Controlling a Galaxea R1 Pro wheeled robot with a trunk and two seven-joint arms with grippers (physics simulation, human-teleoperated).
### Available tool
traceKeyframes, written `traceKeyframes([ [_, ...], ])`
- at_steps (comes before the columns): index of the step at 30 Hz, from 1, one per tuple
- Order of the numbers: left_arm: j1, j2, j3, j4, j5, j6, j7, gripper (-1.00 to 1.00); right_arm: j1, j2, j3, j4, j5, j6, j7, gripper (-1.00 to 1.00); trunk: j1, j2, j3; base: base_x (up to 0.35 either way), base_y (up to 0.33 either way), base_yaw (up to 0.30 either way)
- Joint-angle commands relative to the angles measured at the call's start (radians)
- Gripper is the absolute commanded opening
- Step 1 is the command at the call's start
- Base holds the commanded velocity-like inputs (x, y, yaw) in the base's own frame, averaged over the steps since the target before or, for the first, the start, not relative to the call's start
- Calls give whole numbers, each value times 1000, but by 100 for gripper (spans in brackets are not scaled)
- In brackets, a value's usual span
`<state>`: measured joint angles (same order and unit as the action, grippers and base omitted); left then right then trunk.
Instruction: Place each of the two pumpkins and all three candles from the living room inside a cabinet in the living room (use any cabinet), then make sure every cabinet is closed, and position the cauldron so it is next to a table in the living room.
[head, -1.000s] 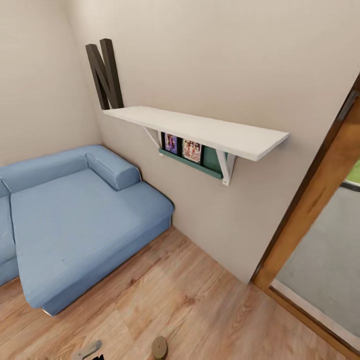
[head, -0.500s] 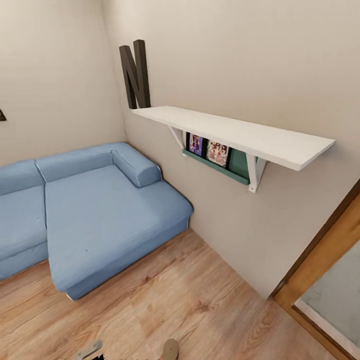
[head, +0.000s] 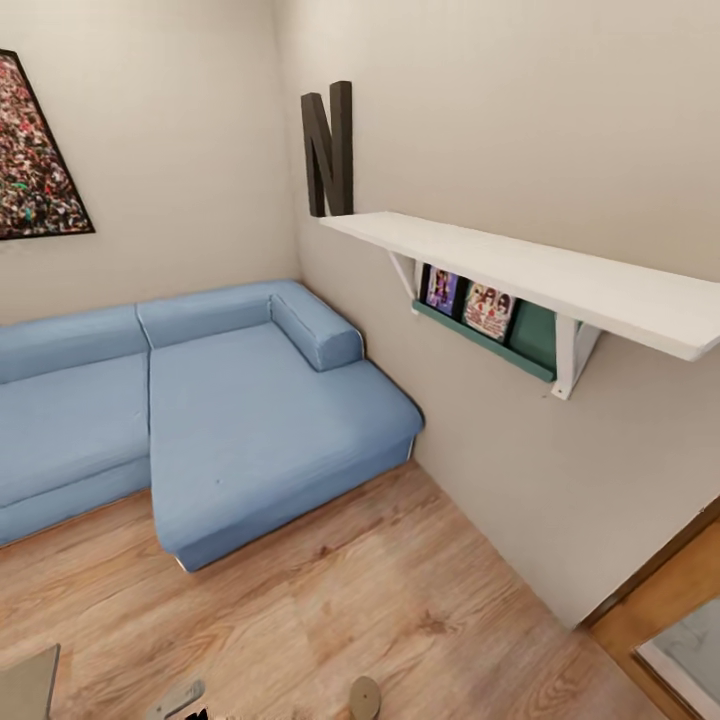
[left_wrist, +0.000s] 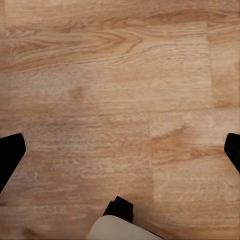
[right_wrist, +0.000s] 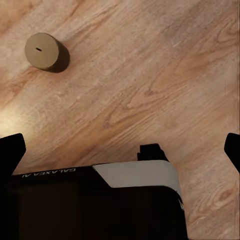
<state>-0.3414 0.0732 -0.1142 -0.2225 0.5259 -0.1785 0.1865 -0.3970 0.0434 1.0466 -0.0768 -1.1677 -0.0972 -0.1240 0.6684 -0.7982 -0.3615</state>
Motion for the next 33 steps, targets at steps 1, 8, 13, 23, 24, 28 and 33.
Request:
traceKeyframes([
  [1,-1,0,-9,0,6,-3,5,100,0,0,9,-2,-9,-3,-15,100,0,-1,-1,0,0,287],
  [8,-1,0,-9,0,6,-3,5,100,0,0,9,-3,-9,-3,-39,100,0,-1,-1,0,0,287],
  [13,-1,0,-9,0,6,-2,5,100,0,0,9,-3,-9,-3,-40,100,0,-1,-1,0,0,287],
  [23,-1,0,-9,0,6,-3,5,100,0,0,8,-3,-9,-3,-41,100,0,-1,-1,4,0,287],
  [24,-1,0,-9,0,6,-3,5,100,0,0,9,-3,-9,-3,-41,100,0,-1,-1,49,0,287],
  [28,-1,0,-9,0,6,-2,5,100,0,0,9,-3,-8,-3,-42,100,0,-1,-1,90,0,287],
  [33,-1,0,-9,0,6,-2,5,100,0,0,9,-3,-9,-3,-42,100,0,-1,-1,130,0,284],
])
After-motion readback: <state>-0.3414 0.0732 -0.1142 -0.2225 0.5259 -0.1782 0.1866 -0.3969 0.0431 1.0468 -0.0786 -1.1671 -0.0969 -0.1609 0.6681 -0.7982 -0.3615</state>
